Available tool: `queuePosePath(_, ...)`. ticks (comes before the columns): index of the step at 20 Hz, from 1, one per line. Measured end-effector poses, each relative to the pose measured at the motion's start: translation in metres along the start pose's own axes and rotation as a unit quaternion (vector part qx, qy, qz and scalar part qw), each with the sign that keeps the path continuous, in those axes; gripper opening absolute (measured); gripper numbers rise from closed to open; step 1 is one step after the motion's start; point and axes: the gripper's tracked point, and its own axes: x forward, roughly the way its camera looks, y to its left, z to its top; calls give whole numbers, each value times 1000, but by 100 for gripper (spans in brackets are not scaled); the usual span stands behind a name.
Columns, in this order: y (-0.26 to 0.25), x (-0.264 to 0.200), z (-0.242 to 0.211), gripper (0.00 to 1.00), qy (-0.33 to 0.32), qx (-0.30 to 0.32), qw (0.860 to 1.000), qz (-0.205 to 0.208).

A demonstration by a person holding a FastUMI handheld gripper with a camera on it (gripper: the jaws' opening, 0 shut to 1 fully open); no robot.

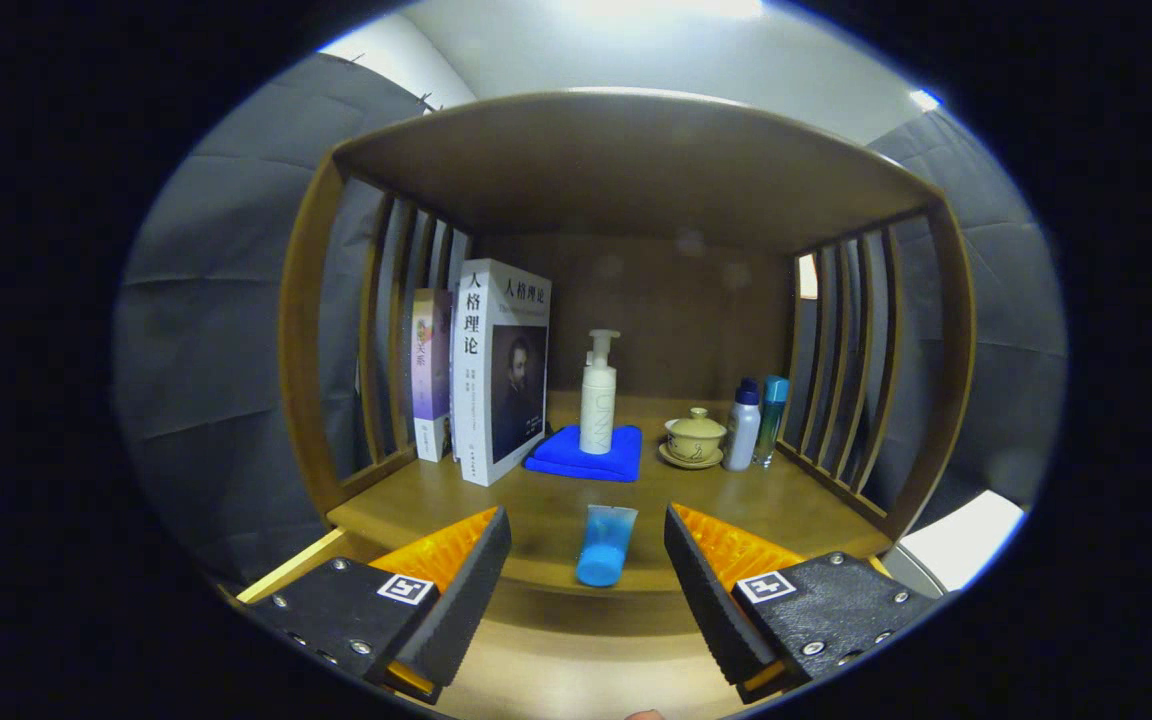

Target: Pull open the drawer, take out the items inside it, and place them on the countertop above the cabinet.

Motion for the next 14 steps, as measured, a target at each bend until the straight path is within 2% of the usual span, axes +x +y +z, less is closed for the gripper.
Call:
queuePosePath(8,18,-84,-4,94,-66,-11,998,7)
queuePosePath(14,24,-139,-32,94,-88,-5,996,6)
